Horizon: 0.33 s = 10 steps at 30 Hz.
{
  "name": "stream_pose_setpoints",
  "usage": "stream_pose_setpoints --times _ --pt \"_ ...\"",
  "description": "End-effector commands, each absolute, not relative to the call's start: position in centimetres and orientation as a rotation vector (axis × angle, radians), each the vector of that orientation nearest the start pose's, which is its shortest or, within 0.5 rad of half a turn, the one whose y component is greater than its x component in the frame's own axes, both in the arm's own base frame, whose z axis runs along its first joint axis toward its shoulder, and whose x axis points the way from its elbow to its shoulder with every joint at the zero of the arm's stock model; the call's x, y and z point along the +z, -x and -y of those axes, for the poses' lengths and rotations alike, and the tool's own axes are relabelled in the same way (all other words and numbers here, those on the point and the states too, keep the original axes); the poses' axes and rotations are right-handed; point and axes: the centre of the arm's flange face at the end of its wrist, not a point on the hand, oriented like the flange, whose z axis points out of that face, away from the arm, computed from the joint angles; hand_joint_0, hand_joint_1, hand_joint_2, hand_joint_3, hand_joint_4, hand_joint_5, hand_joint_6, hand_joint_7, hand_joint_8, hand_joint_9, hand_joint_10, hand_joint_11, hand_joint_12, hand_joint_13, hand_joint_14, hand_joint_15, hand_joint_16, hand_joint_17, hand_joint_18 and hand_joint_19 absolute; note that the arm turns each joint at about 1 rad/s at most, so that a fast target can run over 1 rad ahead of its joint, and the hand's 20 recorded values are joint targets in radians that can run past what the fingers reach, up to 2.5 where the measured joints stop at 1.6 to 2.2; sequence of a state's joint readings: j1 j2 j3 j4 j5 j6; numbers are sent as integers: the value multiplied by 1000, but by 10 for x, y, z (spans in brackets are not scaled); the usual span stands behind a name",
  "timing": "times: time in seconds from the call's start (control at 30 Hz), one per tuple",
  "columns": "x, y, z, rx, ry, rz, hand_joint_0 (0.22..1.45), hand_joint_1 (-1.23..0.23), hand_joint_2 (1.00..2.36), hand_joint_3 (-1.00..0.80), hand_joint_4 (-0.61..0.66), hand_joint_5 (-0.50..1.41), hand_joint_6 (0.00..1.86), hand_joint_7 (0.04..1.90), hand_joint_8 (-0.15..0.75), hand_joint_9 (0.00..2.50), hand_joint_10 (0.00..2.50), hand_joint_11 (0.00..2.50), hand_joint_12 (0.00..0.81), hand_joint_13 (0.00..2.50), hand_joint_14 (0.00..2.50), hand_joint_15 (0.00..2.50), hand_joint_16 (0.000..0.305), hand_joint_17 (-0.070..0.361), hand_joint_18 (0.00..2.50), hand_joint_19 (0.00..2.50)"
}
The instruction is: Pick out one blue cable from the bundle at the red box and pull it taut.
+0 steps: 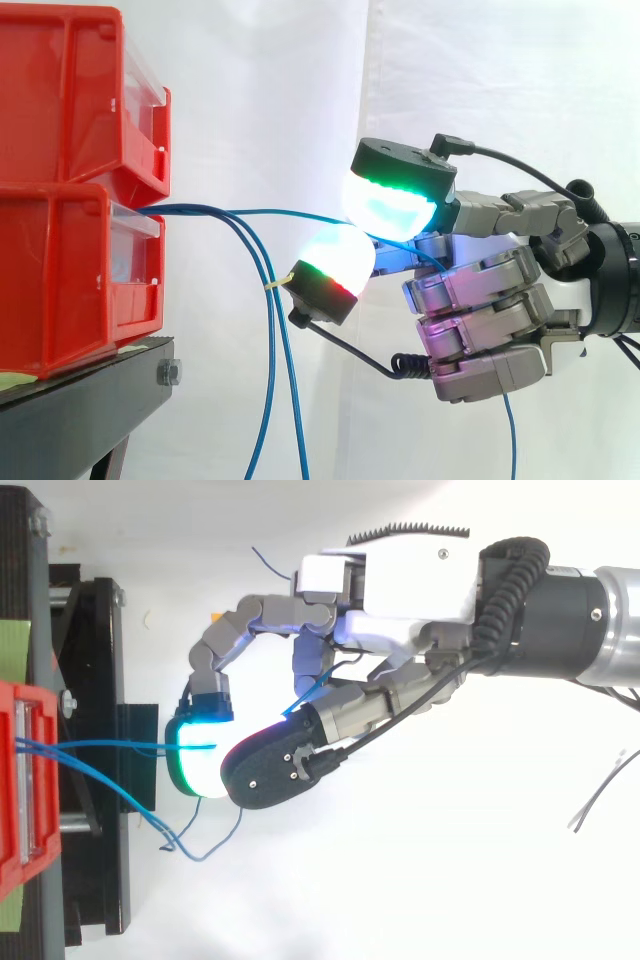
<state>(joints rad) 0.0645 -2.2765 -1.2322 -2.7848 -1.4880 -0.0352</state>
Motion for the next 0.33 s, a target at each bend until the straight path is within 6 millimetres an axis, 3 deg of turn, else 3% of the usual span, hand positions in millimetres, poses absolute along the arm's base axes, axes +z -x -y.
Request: stream_pose_setpoints --times 0.0,0.3 --pt "245 -748 94 1166 -1199 -1219 632 -733 1020 -106 54 -137 917 862 306 1627 948 1598 367 1405 2278 910 54 121 1560 1837" --pt "244 -747 94 1165 -1200 -1220 630 -732 1020 -101 60 -137 917 862 308 1629 928 1609 369 1411 2245 912 54 123 1557 1824"
